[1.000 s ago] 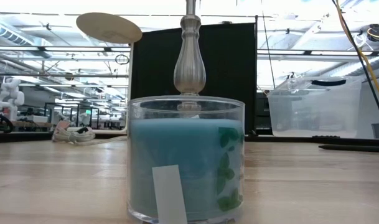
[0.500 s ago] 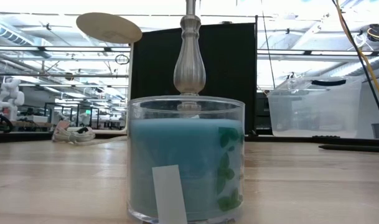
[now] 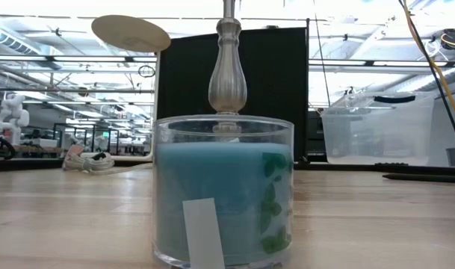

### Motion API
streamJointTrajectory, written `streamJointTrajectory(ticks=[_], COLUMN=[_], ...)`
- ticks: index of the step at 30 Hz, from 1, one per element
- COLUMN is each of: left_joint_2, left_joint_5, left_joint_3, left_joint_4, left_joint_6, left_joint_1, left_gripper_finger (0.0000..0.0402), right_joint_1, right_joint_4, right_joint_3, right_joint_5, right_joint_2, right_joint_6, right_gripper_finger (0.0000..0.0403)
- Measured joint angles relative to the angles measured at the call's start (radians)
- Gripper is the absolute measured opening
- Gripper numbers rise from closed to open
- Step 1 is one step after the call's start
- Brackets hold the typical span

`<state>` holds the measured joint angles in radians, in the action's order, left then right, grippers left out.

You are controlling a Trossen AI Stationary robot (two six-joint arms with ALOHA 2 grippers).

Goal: Screw lightbulb
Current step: Insert the lightbulb into the silver lamp socket

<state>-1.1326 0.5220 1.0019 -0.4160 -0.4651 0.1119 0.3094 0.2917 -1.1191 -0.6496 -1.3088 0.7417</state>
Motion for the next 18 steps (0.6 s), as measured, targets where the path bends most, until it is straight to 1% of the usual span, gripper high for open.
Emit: streamJointTrajectory(ticks=[4, 12, 18], left_joint_2=[0.02, 0.028, 0.027], left_joint_5=[-0.009, -0.017, -0.045], left_joint_3=[0.0, 0.0, 0.0], left_joint_4=[-0.014, -0.023, -0.005], left_joint_6=[-0.034, -0.089, -0.089], left_joint_1=[0.037, 0.13, 0.153], left_gripper_finger=[0.0, 0.0, 0.0], right_joint_1=[-0.023, -0.083, -0.114], right_joint_4=[-0.001, 0.073, 0.139], right_joint_3=[0.0, 0.0, 0.0], right_joint_5=[-0.057, -0.066, -0.064], right_joint_2=[-0.004, -0.003, -0.003], right_joint_6=[0.018, 0.064, 0.116], right_gripper_finger=[0.0, 0.0, 0.0])
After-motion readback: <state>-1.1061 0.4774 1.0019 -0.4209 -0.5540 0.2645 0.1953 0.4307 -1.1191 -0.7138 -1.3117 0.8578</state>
